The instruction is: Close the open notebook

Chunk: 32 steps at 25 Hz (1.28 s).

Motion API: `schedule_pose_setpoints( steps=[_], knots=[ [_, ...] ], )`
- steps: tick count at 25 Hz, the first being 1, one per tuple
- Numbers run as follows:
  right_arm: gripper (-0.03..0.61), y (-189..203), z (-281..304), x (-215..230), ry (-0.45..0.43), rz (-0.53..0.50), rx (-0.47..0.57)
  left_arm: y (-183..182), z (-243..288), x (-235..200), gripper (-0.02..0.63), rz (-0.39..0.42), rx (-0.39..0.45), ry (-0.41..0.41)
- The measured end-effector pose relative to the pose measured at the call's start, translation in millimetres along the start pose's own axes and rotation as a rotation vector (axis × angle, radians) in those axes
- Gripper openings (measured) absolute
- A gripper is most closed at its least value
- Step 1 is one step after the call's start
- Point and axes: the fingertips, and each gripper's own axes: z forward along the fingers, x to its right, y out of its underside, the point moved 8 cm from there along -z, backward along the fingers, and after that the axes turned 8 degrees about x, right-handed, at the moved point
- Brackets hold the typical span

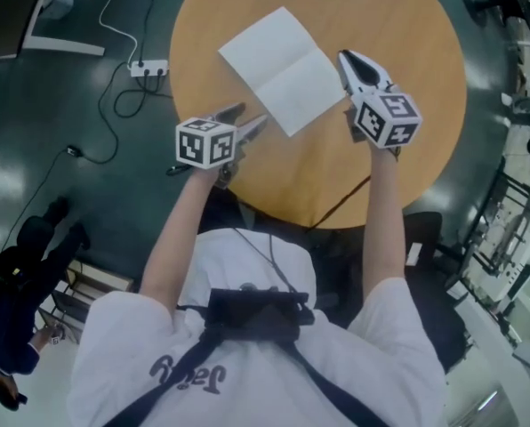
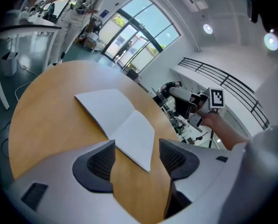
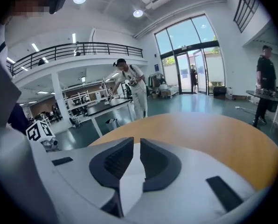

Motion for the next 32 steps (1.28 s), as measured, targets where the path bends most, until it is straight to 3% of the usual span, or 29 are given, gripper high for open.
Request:
schedule_pose_setpoints(
  steps=[1, 6, 10, 16, 21, 32],
  knots=[
    [0.066, 3, 13, -2, -0.033, -0.008, -0.028, -2, -3, -10, 0.303, -0.024, 0.006, -0.002],
    [0.237, 27, 66, 2, -0.207, -0.042, -0.213, -13, 0, -35, 0.333, -0.095, 0.054, -0.041],
    [0.238, 54, 103, 28, -0.250, 0.007, -0.321, -27, 12, -53, 0.333, -0.146, 0.088, -0.079],
    [0.238, 65, 143, 49, -0.288, -0.013, -0.433, -37, 22, -69, 0.333, -0.212, 0.110, -0.106],
    [0.229, 70, 156, 54, -0.344, 0.063, -0.432, -40, 24, -75, 0.333, -0.260, 0.115, -0.134],
    [0.186, 75, 152, 44, -0.392, 0.046, -0.468, -48, 27, -71, 0.322, -0.274, 0.119, -0.155]
  ],
)
